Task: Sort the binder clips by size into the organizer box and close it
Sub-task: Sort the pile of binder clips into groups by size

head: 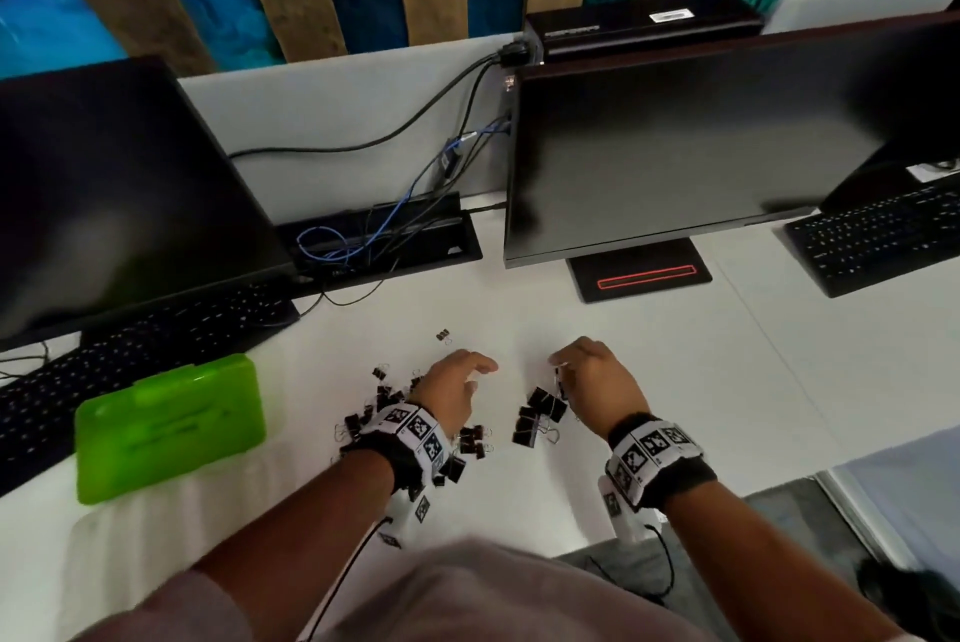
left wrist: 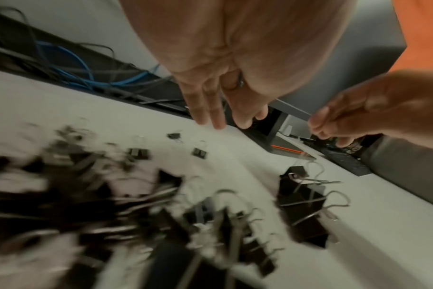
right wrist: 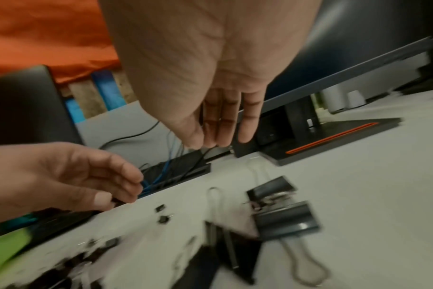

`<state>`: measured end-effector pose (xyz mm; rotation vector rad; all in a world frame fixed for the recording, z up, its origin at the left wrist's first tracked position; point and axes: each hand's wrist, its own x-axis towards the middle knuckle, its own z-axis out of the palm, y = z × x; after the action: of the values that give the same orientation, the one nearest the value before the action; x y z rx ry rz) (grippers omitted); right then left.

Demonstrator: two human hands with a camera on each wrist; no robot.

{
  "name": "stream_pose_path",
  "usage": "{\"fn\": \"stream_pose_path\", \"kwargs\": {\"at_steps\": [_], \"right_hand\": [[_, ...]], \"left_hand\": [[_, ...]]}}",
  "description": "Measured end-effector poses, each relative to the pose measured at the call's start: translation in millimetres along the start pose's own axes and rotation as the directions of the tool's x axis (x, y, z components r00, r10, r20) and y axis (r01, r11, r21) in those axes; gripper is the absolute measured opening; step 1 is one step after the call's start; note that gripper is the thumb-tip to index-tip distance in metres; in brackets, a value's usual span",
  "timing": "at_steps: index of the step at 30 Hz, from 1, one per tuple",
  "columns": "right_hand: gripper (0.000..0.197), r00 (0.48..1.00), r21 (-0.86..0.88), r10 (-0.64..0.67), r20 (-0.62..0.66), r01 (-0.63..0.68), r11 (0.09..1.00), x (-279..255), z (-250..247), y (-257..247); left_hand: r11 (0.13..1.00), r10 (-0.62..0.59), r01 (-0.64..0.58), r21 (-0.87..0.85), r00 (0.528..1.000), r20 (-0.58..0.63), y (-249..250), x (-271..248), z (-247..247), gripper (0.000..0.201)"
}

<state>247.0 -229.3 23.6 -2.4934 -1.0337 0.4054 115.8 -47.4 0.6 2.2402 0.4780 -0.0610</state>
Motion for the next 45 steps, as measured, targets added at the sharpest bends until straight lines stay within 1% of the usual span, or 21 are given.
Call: {"fn": "stream_pose_path", "kwargs": {"at_steps": [2, 3, 5, 8, 10, 12, 14, 16, 19, 21, 23, 25, 26, 28, 31, 34, 36, 37, 40, 42, 45], "right_hand": [[0.023, 0.981, 0.064, -0.152, 0.124, 0.145, 0.987, -1.9, 8.6, -22.2], [0.024, 0.946, 0.07, -0.22, 0.236, 0.209, 0.975, -3.9, 15.4, -33.8], [0.023, 0.848, 0.073, -0.331, 0.415, 0.331, 0.941, -7.8, 30.9, -55.2], [0.032, 0.731, 0.065, -0.399, 0.554, 0.44, 0.896, -11.3, 55.7, -79.3], [0.038, 0.703, 0.021, -0.372, 0.606, 0.453, 0.891, -9.9, 69.0, -88.0], [0.028, 0.728, 0.039, -0.358, 0.585, 0.415, 0.909, -6.9, 74.5, -92.9], [0.018, 0.759, 0.108, -0.365, 0.539, 0.367, 0.924, -4.4, 76.3, -92.7], [0.019, 0.782, 0.154, -0.349, 0.517, 0.316, 0.936, -3.1, 75.9, -90.4], [0.019, 0.811, 0.273, -0.305, 0.5, 0.186, 0.944, -0.6, 72.3, -88.4], [0.018, 0.804, 0.284, -0.274, 0.528, 0.137, 0.949, 0.6, 71.0, -86.9], [0.027, 0.777, 0.2, -0.226, 0.588, 0.131, 0.971, -1.1, 71.6, -86.7], [0.02, 0.771, 0.153, -0.234, 0.592, 0.177, 0.972, -6.1, 74.4, -89.1], [0.015, 0.779, 0.154, -0.257, 0.572, 0.206, 0.966, -8.8, 76.4, -89.7], [0.018, 0.792, 0.163, -0.279, 0.542, 0.227, 0.96, -13.6, 76.8, -91.1], [0.023, 0.817, 0.186, -0.28, 0.504, 0.214, 0.959, -15.7, 71.3, -91.9], [0.02, 0.845, 0.27, -0.289, 0.45, 0.179, 0.946, -14.1, 60.6, -92.6], [0.02, 0.876, 0.405, -0.248, 0.414, 0.066, 0.912, -10.0, 49.0, -89.5], [0.023, 0.892, 0.496, -0.222, 0.393, -0.002, 0.868, -7.1, 42.6, -86.2], [0.028, 0.952, 0.722, -0.082, 0.295, -0.165, 0.672, 1.0, 25.2, -73.0], [0.025, 0.968, 0.782, 0.039, 0.248, -0.224, 0.582, 6.5, 15.5, -63.6], [0.023, 0.957, 0.782, 0.139, 0.254, -0.288, 0.553, 13.6, 12.6, -45.1]], "left_hand": [[0.988, -0.052, 0.051, 0.147, 0.999, 0.001, -20.5, -13.6, -13.3, 0.039], [0.971, -0.074, 0.069, 0.23, 0.997, 0.011, -30.0, -20.8, -18.3, 0.037], [0.926, -0.116, 0.097, 0.366, 0.993, 0.029, -45.5, -33.4, -24.9, 0.034], [0.91, -0.202, 0.17, 0.378, 0.978, 0.045, -62.6, -49.0, -29.3, 0.043], [0.923, -0.222, 0.197, 0.332, 0.974, 0.038, -71.8, -58.4, -31.4, 0.051], [0.938, -0.228, 0.221, 0.266, 0.974, -0.002, -78.2, -66.1, -34.1, 0.059], [0.943, -0.23, 0.244, 0.226, 0.969, -0.087, -83.6, -71.9, -37.5, 0.067], [0.931, -0.257, 0.283, 0.231, 0.957, -0.137, -88.1, -76.4, -41.1, 0.071], [0.913, -0.346, 0.355, 0.201, 0.935, -0.08, -93.0, -81.6, -43.1, 0.073], [0.911, -0.368, 0.375, 0.17, 0.927, -0.07, -95.2, -83.4, -42.6, 0.073], [0.92, -0.362, 0.369, 0.128, 0.929, -0.077, -96.8, -84.2, -41.4, 0.074], [0.931, -0.347, 0.352, 0.092, 0.935, -0.072, -97.8, -84.1, -40.2, 0.073], [0.935, -0.34, 0.345, 0.082, 0.938, -0.071, -98.4, -83.9, -39.8, 0.073], [0.941, -0.327, 0.331, 0.066, 0.942, -0.071, -99.1, -84.3, -38.5, 0.072], [0.946, -0.318, 0.322, 0.042, 0.945, -0.08, -98.8, -86.1, -37.6, 0.071], [0.948, -0.304, 0.313, 0.057, 0.944, -0.124, -97.6, -88.6, -37.6, 0.071], [0.944, -0.305, 0.32, 0.086, 0.94, -0.149, -95.1, -90.7, -38.1, 0.072], [0.94, -0.314, 0.329, 0.09, 0.937, -0.154, -94.4, -91.6, -38.4, 0.074], [0.93, -0.35, 0.362, 0.066, 0.926, -0.139, -95.2, -94.6, -39.3, 0.078], [0.926, -0.369, 0.376, 0.035, 0.921, -0.126, -96.0, -95.8, -39.0, 0.081], [0.922, -0.385, 0.387, -0.004, 0.916, -0.113, -96.3, -97.5, -37.0, 0.084]]}}
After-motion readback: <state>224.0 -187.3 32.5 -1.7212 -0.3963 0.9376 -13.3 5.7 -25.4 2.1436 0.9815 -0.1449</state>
